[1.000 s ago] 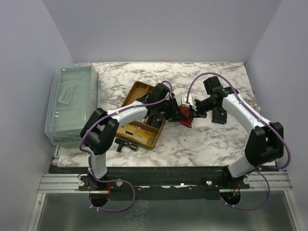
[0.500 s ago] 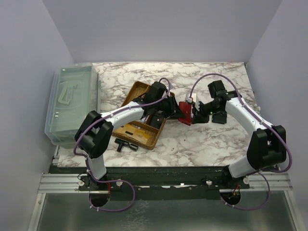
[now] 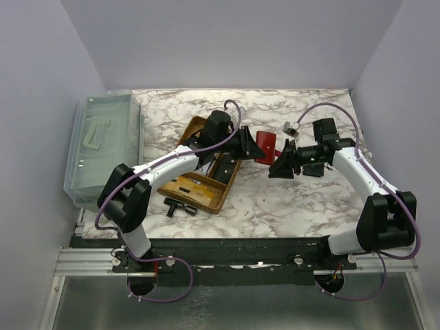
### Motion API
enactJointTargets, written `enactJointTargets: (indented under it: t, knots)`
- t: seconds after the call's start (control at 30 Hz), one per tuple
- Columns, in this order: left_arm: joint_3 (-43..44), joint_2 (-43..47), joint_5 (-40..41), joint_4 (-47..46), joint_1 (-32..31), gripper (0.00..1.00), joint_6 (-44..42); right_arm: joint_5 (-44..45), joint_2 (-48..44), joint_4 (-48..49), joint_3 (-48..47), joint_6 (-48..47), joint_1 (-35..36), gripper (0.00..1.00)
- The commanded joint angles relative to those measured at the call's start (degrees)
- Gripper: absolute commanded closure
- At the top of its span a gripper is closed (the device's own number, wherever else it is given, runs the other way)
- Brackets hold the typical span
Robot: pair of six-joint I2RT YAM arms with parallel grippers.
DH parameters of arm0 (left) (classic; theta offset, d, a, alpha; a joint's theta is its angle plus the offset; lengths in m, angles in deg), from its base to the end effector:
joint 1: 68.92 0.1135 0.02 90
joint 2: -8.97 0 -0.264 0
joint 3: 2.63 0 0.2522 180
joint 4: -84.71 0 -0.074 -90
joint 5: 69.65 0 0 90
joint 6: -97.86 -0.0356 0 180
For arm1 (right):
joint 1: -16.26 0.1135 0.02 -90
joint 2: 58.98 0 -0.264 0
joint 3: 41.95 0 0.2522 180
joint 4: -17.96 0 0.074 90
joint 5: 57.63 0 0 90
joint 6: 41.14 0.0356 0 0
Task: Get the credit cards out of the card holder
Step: Open the card holder.
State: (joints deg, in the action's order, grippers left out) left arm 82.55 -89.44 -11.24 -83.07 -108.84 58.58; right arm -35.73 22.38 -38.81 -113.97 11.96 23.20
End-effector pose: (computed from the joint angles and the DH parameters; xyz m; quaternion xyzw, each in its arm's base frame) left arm 0.2935 -0.2699 0.2721 0.0681 0.8236 -0.5272 0.1977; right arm 0.2586 0.0648 0.2538 -0.4101 0.7087 0.4848 0.3073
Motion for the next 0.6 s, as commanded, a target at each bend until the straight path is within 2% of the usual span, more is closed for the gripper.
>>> enactJointTargets:
  t: [0.0, 0.37, 0.57]
  knots:
    - [-1.45, 4.23, 1.65, -6.34, 0.11, 1.00, -3.04, -12.70, 1.55, 6.76, -3.26, 10.20, -1.06, 0.56]
    - [-3.72, 6.37, 1.81, -10.78, 0.11, 1.00, -4.75, -20.71, 3.73, 13.33, -7.73, 22.91, -2.41, 0.50]
    - [-4.14, 6.94, 1.18, -12.60, 0.12, 1.00, -4.93, -16.63, 4.65, 17.90, -6.51, 28.62, -3.03, 0.48]
